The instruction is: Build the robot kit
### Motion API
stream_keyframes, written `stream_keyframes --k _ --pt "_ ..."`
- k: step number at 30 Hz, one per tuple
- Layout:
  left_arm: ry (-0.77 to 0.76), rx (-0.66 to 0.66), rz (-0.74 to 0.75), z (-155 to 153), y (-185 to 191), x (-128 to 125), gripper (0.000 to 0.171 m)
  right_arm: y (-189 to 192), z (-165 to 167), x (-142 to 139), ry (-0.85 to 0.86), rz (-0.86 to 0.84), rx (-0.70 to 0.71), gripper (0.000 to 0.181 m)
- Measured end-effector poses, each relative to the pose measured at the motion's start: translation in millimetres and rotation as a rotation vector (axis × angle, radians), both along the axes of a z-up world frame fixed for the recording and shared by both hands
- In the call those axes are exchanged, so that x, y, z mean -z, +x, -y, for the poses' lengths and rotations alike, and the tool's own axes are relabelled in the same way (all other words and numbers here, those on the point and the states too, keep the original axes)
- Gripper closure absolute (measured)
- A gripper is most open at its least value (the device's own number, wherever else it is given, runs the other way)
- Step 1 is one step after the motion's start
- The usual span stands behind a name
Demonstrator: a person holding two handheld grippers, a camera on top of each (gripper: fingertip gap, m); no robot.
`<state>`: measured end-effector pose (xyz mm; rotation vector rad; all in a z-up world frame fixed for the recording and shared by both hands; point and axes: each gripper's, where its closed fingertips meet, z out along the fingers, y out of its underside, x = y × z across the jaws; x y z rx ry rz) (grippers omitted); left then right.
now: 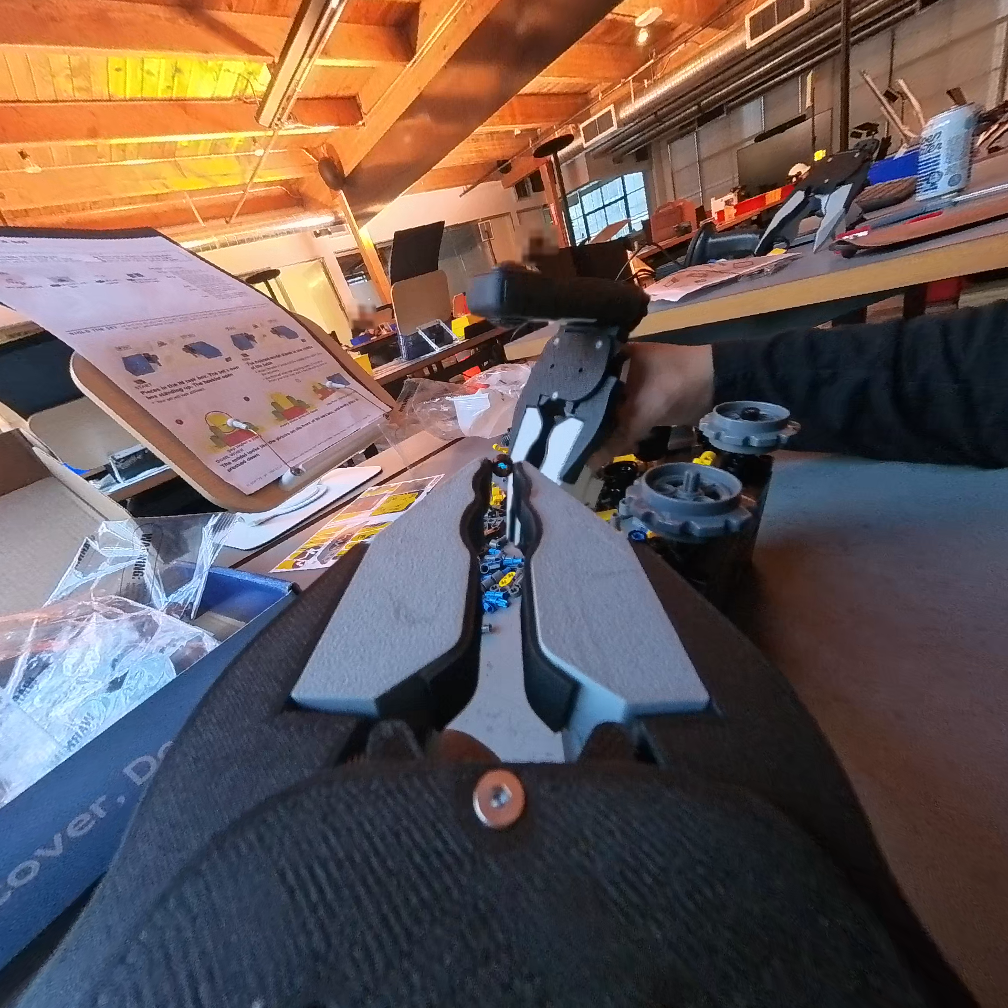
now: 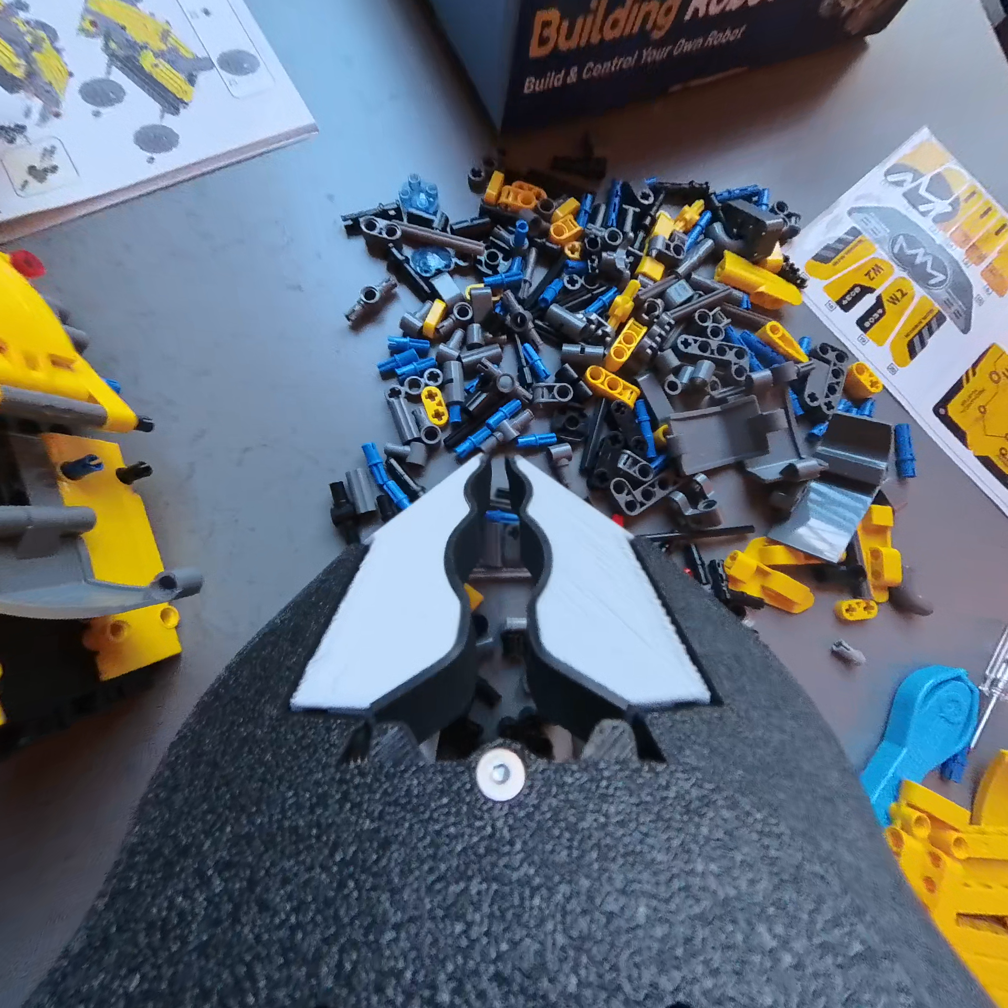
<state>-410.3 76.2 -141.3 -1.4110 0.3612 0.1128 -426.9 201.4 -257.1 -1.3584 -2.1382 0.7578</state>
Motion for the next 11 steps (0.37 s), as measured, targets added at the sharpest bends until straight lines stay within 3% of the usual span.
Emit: stream_keyframes --k 5,11 --pt "-0.002 0.001 -0.009 -0.2 1.2 0.6 0.168 2.9 -1.2 8.1 0.022 0.026 -0.006 0.176" --pt "-0.005 0.000 -0.011 -0.5 1.2 1.0 0.168 2.5 7.0 -1.3 -0.026 -0.013 -0.036 0.176"
